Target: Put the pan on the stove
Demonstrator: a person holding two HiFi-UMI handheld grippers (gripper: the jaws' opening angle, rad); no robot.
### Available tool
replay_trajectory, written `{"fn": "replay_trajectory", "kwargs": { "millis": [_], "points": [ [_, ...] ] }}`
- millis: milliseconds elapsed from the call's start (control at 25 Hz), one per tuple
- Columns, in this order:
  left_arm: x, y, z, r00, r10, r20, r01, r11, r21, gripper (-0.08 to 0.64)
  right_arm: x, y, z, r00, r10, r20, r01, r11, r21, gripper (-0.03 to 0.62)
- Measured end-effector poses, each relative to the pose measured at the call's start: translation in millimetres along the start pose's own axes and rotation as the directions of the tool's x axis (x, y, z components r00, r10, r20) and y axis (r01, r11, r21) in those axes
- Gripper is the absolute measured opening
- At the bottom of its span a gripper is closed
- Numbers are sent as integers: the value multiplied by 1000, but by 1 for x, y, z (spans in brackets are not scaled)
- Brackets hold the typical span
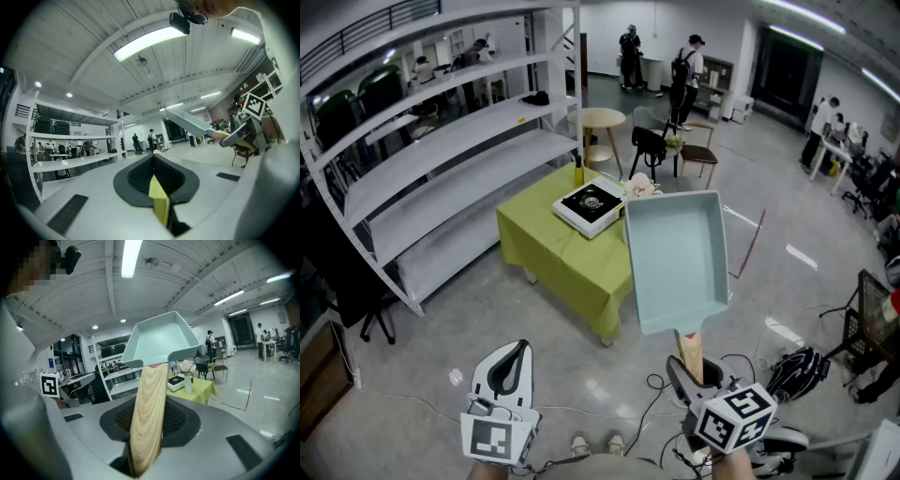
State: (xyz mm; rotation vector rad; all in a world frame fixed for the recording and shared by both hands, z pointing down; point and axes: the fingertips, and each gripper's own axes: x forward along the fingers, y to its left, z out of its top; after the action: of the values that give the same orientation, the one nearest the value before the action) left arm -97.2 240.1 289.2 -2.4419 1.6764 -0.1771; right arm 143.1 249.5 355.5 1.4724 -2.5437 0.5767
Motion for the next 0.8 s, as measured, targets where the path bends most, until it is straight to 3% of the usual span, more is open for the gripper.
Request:
{"fn": "replay_trajectory", "kwargs": {
  "millis": [400,800],
  "points": [
    [-3,-3,1,1000,10,12,-10,1000,19,6,0,1,1,1000,19,12,-19,1000,17,110],
    [6,-21,-2,999,35,14,-36,999,28,6,4,-19,1,1000,26,9,-26,999,-27,110]
  ]
}}
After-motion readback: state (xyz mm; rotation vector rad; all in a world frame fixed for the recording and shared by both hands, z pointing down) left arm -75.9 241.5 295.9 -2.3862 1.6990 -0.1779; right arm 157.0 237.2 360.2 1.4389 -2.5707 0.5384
